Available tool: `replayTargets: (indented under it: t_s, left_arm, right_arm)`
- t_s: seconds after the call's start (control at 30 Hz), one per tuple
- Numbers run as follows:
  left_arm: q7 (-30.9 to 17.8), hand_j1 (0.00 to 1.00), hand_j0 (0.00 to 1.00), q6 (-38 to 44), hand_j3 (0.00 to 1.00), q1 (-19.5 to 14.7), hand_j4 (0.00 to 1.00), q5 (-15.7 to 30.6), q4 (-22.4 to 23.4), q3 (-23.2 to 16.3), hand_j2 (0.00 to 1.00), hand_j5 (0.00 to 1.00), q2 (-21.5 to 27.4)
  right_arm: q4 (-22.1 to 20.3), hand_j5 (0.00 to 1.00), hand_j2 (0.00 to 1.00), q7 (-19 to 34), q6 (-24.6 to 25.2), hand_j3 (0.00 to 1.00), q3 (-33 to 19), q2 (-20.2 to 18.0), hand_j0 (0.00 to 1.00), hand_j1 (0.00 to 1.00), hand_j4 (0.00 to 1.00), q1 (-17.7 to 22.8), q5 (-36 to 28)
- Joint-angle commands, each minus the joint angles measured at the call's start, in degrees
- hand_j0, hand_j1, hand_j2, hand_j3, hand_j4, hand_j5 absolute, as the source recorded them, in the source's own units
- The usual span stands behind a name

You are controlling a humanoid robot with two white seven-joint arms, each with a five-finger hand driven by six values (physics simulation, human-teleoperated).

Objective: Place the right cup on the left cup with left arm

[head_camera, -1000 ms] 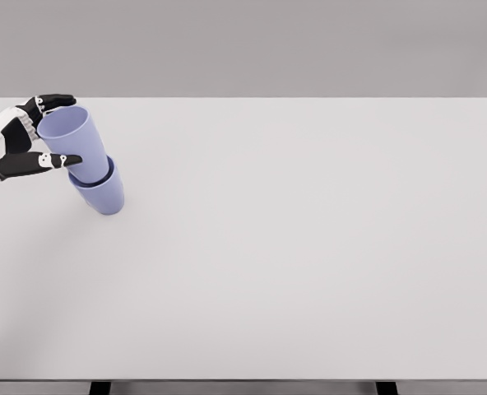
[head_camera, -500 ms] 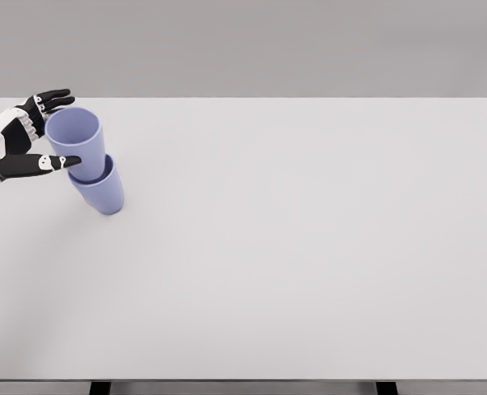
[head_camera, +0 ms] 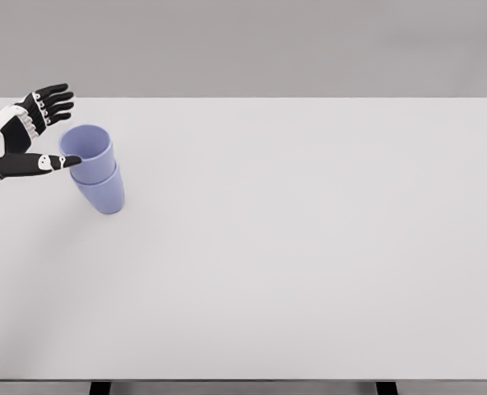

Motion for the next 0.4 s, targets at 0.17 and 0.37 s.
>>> replayTargets:
  t_s: [0.17, 0.37]
  left_arm:
    - [0.44, 1.0, 1.0, 0.13, 1.0, 0.0, 1.0, -0.07, -1.2, 0.62, 1.0, 1.0, 0.86]
    - [0.18, 1.0, 1.0, 0.39, 1.0, 0.09, 1.0, -0.07, -1.46, 0.53, 1.0, 1.0, 1.92]
  right_arm:
    - [0.0, 1.0, 1.0, 0.01, 0.0, 1.0, 0.01, 0.0, 1.0, 1.0, 1.0, 0.0, 0.0]
    - [0.0, 1.0, 1.0, 0.01, 0.0, 1.0, 0.01, 0.0, 1.0, 1.0, 1.0, 0.09, 0.0]
